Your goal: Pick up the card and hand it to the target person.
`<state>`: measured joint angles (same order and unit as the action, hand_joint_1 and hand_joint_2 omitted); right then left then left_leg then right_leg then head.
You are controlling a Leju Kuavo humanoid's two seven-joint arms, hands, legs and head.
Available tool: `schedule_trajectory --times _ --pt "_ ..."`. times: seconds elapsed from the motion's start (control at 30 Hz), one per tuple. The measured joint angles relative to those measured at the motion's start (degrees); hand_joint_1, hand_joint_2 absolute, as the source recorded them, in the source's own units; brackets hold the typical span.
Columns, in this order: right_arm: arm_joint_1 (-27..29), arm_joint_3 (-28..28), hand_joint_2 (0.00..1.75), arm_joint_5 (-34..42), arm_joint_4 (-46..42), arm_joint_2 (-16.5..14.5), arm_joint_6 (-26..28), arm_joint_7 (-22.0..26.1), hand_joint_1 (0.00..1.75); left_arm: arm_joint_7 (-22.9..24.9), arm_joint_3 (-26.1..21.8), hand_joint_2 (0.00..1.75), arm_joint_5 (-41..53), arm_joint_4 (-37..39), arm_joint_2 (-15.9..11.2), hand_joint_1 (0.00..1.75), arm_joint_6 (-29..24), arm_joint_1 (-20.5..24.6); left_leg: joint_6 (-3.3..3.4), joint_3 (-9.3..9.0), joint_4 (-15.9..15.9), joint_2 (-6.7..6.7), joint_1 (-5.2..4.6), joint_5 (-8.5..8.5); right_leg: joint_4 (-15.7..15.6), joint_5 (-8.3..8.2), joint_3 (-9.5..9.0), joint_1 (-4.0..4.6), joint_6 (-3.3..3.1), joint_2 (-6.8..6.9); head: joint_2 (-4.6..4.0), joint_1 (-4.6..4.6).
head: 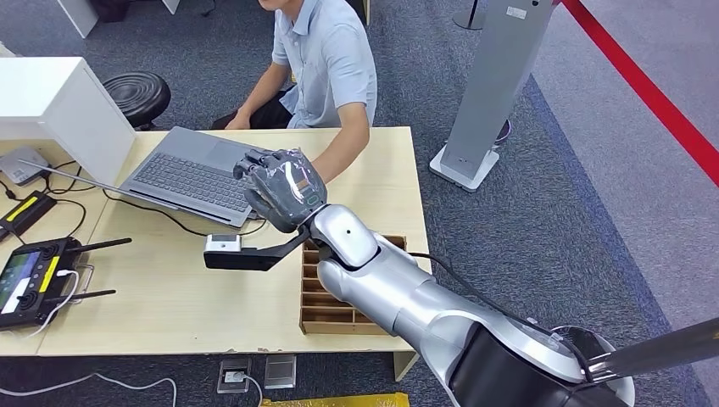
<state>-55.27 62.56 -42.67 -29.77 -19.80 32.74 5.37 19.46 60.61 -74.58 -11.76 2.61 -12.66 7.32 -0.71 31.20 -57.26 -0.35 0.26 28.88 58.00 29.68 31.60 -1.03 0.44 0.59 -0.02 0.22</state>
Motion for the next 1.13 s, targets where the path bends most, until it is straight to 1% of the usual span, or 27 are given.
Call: schedule_trajectory --times 0.13,0.2,0.3,0.37,0.5,0.57,0.63,0.73,0.87,1.07,1.13 --pt "0.0 -0.6 1.75 5.1 0.1 0.0 -2.4 2.3 0.0 0.5 0.0 0.0 -0.6 0.0 0.0 0.0 -0.2 0.0 0.0 -0.01 0.0 0.0 0.0 0.0 0.0 0.0 0.0 0.0 0.0 0.0 0.0 0.02" --pt "0.1 -1.6 1.75 6.4 -0.1 0.1 -3.7 3.4 0.0 1.2 0.0 0.0 -0.8 0.0 0.1 0.0 -1.0 0.0 0.0 -0.02 0.0 0.0 0.0 0.0 0.0 0.0 0.0 0.0 0.0 0.0 0.0 0.02" --pt "1.2 -4.3 1.75 6.5 -1.8 0.8 -7.4 3.9 0.0 2.7 0.0 0.0 -0.8 -0.1 0.5 0.0 -2.9 0.0 0.0 -0.04 0.0 0.01 0.0 0.0 0.0 0.0 -0.01 0.0 0.0 0.0 0.0 -0.01" --pt "3.0 -6.8 1.75 6.8 -4.8 2.0 -10.7 3.3 0.0 2.6 0.0 0.0 -0.6 -0.1 1.0 0.0 -4.8 0.0 0.0 -0.05 0.0 0.0 0.0 0.0 0.0 0.0 -0.01 0.0 0.0 0.0 0.0 0.0" --pt "9.1 -11.7 1.75 10.9 -14.7 5.8 -19.7 -0.6 0.0 0.9 0.0 0.0 1.4 -0.7 3.3 0.0 -12.3 0.0 0.02 -0.06 0.0 -0.01 -0.01 0.01 -0.1 -0.01 -0.03 -0.01 0.01 0.0 0.0 -0.02" --pt "12.6 -14.0 1.75 14.2 -20.2 8.4 -23.7 -2.3 0.0 0.8 0.0 0.0 1.9 -1.0 4.3 0.0 -14.4 0.0 0.02 -0.04 0.0 -0.02 -0.01 0.02 -0.2 -0.02 -0.04 -0.01 0.03 0.01 0.0 0.1" --pt "15.4 -16.2 1.75 16.7 -25.1 11.1 -26.3 -2.6 0.0 0.8 0.0 0.0 1.6 -1.0 4.6 0.0 -14.3 0.0 0.03 -0.03 0.0 -0.02 -0.02 0.02 -0.2 -0.03 -0.02 -0.02 0.04 0.0 0.0 0.17" --pt "18.3 -18.8 1.75 18.1 -30.9 15.2 -30.5 -2.1 0.0 1.0 0.0 0.0 0.9 -0.7 4.6 0.0 -12.6 -0.1 0.03 -0.04 0.0 -0.02 -0.04 0.02 -0.2 -0.03 -0.03 -0.03 0.05 -0.01 0.0 0.09" --pt "21.7 -20.9 1.75 20.6 -38.7 20.1 -36.6 -3.7 0.0 1.9 0.0 0.0 0.8 -0.2 4.6 0.0 -10.9 0.1 0.03 -0.04 0.0 -0.01 -0.04 0.02 -0.2 -0.04 -0.03 -0.04 0.05 -0.02 0.0 0.05" --pt "23.3 -22.2 1.75 24.4 -46.5 24.6 -39.8 -5.1 0.0 3.4 0.0 0.0 1.4 0.1 4.5 0.0 -9.8 0.4 0.03 -0.04 0.0 0.0 -0.05 0.02 -0.2 -0.04 -0.04 -0.04 0.05 -0.02 0.0 0.01" --pt "23.4 -22.3 1.75 24.8 -48.0 25.6 -40.6 -5.6 0.0 3.6 0.0 0.0 1.6 0.1 4.5 0.0 -9.8 0.4 0.03 -0.04 0.0 0.0 -0.05 0.02 -0.2 -0.04 -0.04 -0.04 0.06 -0.03 0.0 0.04"
